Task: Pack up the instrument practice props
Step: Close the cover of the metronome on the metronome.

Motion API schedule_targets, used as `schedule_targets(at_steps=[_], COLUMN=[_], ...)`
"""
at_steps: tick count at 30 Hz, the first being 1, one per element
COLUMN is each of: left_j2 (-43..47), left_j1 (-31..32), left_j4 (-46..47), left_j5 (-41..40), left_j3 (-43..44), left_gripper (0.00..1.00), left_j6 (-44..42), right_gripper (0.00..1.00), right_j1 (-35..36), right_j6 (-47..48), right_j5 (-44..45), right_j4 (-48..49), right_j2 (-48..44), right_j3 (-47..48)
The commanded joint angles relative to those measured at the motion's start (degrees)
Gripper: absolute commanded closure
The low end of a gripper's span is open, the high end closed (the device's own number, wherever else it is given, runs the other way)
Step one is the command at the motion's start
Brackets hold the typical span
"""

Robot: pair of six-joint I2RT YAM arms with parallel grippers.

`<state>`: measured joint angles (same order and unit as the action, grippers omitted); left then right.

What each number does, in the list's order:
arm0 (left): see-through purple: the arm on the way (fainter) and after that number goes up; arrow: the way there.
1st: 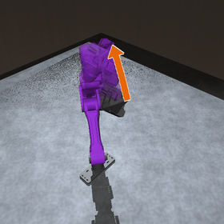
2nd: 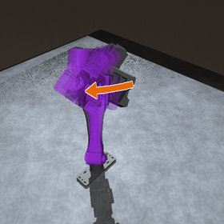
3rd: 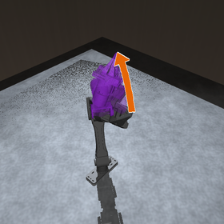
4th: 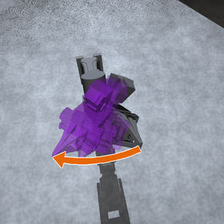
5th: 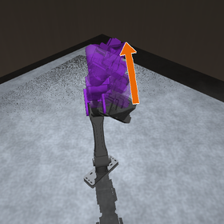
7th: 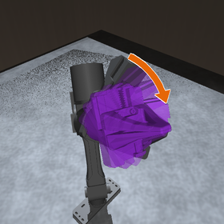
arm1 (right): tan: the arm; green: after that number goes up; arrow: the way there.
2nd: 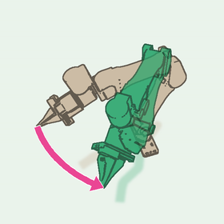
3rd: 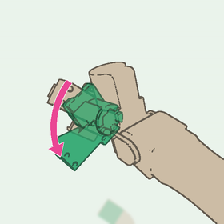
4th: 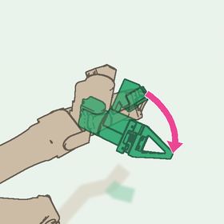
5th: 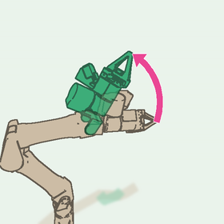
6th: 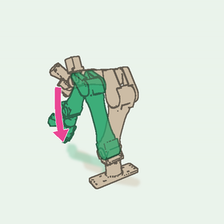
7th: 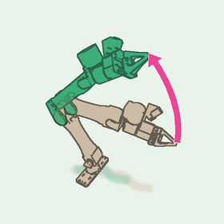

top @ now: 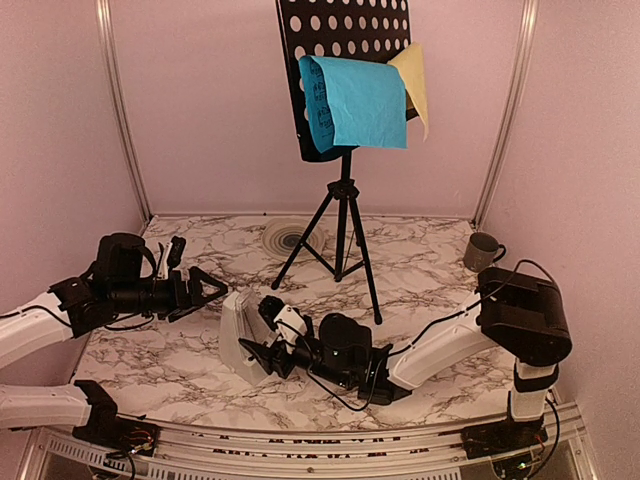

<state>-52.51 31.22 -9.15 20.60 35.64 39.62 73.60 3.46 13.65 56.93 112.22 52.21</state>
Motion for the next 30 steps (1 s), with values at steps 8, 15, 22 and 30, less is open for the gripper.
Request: schedule_targets(at_steps=[8,15,22,30], left_j2=[-7.9,-11.8,-16.8,-17.6], left_j1=[-3.9,-5.0,-5.1,-5.1], left_j4=[11.6,17.5,22.9,23.5], left_j5=[6.5,8.7,10.9,11.3], left_j3=[-2.9,-4.9,-5.6,-5.8], left_gripper=[0.05,0.05,0.04,0.04], left_j6=[12.5,18.4,23.1,23.0], right_gripper=[0.48,0.48,0.48,0.49], right_j1=[-0.7,-1.2,-1.2,-1.1], right_j6=[0.2,-0.1,0.1,-0.2], right_j5=[1.1,0.7,0.4,-0.9], right_j4=[3.7,4.1,4.1,3.4], right_j2=[3.6,5.1,5.9,5.8], right_j3=[0.8,1.3,2.1,2.8])
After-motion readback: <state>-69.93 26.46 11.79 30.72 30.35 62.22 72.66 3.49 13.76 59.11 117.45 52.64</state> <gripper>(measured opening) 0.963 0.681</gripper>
